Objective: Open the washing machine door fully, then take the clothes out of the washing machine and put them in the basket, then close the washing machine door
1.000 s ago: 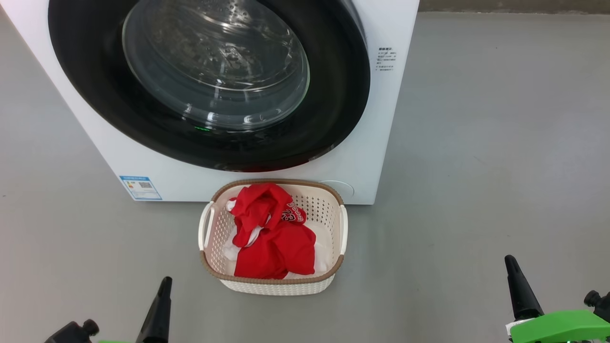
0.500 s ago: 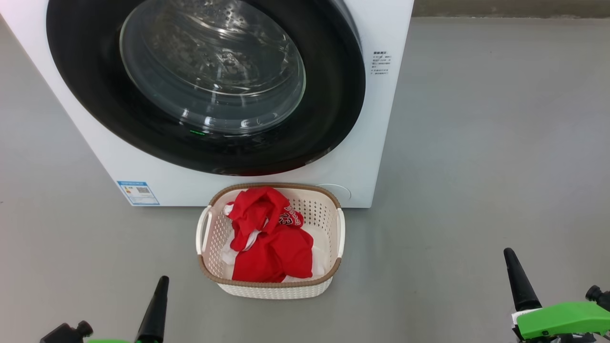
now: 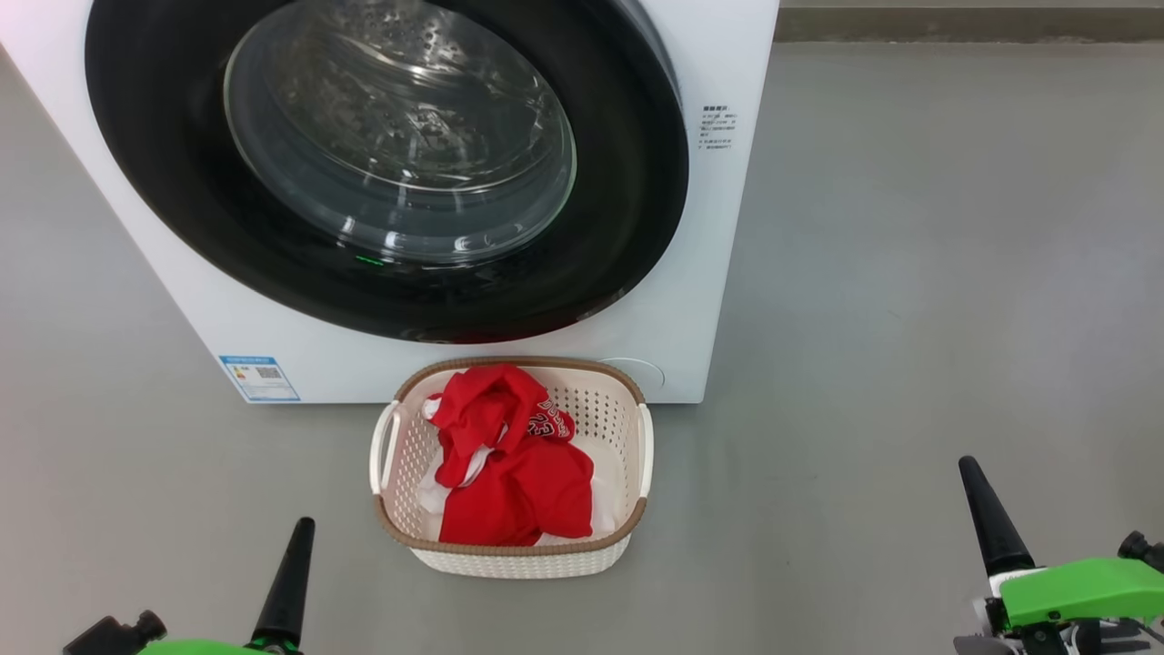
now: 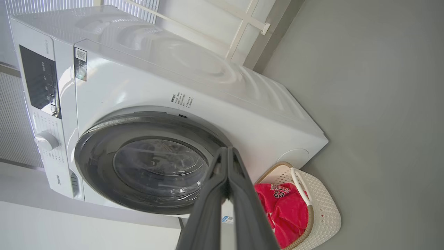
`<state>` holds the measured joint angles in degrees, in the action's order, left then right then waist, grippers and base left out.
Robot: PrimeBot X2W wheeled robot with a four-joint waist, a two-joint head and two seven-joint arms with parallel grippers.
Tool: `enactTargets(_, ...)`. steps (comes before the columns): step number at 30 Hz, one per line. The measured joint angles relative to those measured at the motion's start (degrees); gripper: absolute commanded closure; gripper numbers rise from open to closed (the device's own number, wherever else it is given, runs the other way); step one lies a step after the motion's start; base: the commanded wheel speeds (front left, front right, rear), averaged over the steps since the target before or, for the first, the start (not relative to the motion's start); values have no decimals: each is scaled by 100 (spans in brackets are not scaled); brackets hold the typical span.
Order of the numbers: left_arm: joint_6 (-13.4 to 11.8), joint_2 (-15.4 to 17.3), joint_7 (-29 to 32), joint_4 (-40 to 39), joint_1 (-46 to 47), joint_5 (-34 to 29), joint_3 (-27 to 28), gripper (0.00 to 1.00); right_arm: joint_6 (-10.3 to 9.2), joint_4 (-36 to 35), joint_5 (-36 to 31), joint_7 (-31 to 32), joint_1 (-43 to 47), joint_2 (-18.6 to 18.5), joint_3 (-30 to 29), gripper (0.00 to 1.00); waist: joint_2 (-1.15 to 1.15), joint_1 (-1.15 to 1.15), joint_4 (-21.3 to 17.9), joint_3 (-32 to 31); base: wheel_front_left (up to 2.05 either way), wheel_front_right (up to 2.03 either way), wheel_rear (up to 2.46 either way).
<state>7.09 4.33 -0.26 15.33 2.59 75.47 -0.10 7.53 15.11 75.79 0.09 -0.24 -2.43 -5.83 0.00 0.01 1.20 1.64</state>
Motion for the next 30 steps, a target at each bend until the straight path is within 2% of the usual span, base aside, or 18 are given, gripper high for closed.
enactTargets(30,0,-77,489,0,116,1677,269,100,-1,27,1619,493,-297,-55,-55,100,0,0,-117,-143,0,0,0)
